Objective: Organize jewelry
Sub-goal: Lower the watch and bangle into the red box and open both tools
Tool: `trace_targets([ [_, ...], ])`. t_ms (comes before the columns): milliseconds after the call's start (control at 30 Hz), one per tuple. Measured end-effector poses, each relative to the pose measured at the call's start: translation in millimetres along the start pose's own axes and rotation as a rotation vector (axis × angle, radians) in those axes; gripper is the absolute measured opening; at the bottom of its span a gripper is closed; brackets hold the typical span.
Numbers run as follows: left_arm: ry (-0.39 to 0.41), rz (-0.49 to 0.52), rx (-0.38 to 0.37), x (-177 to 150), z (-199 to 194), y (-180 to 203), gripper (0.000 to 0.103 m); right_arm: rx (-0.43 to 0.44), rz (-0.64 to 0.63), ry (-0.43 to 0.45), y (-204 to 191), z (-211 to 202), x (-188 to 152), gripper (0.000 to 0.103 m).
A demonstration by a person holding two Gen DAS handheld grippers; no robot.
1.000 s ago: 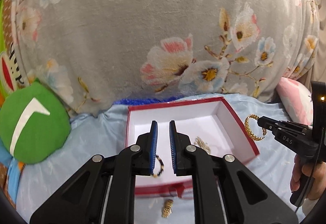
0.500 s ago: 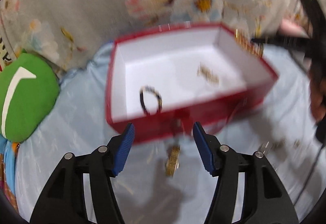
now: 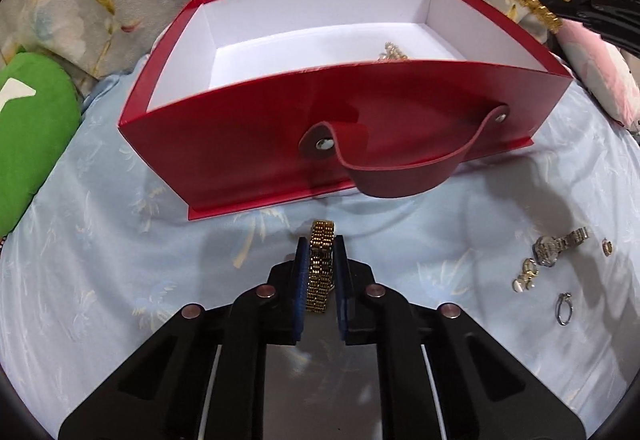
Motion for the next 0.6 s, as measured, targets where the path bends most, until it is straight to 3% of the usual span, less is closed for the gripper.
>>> trace_targets([
  [233,0.084,-0.021,-0.039,18.3,-49.6,-7.3,0.011,-0.010,-0.010,0.014,0.1,-0.5,8.8,0.005],
  [367,0.161,-0.031,-0.040,52.7,-82.0,-17.4,0.011,-0.024,-0.024,0.029,-0.4,2.0,25.5,0.005],
  [600,0.281,-0.009,0.045,133.8,-105.3,-30.0,0.011,-0.058,-0.062,0.029,-2.6,28.6,56.9,0.005],
])
Point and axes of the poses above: each gripper's, at about its wrist camera, not at the fingertips, and z roughly the way its jaws point, y to its right, x to its top, the point moved 5 cm from there along z, roughly the way its jaws point, and after that the axes turned 7 degrees about x, right-handed, at the moved point
